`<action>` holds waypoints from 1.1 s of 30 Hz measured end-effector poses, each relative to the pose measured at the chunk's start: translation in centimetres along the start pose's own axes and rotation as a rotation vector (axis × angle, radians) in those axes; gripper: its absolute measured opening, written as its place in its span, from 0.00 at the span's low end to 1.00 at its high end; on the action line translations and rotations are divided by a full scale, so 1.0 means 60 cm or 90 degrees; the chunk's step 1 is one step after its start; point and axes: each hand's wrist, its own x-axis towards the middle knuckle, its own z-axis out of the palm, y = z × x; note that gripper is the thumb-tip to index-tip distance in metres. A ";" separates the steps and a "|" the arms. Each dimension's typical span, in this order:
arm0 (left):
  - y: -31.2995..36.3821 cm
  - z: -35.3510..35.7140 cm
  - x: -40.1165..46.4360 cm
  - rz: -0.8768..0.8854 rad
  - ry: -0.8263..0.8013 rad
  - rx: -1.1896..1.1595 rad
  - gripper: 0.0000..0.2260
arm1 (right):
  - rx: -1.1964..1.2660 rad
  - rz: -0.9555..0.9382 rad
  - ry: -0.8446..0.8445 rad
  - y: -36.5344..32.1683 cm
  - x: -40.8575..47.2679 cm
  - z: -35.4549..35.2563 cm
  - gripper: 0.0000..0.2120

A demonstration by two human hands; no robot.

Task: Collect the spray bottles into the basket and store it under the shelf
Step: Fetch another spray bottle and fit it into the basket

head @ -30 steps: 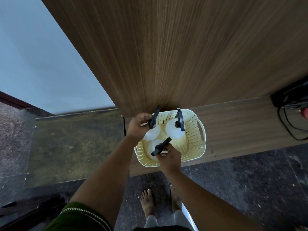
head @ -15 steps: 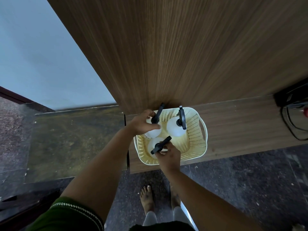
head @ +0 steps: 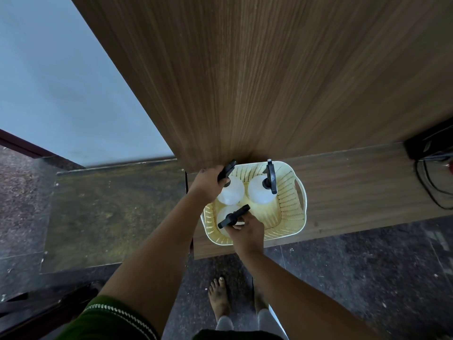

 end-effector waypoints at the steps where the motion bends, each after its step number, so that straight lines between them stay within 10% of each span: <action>1: 0.003 -0.001 0.000 0.004 0.000 0.010 0.12 | 0.004 0.001 0.005 -0.001 0.000 0.002 0.11; 33: 0.020 0.009 -0.020 0.124 -0.001 0.132 0.09 | 0.105 0.096 0.105 0.015 0.001 0.003 0.15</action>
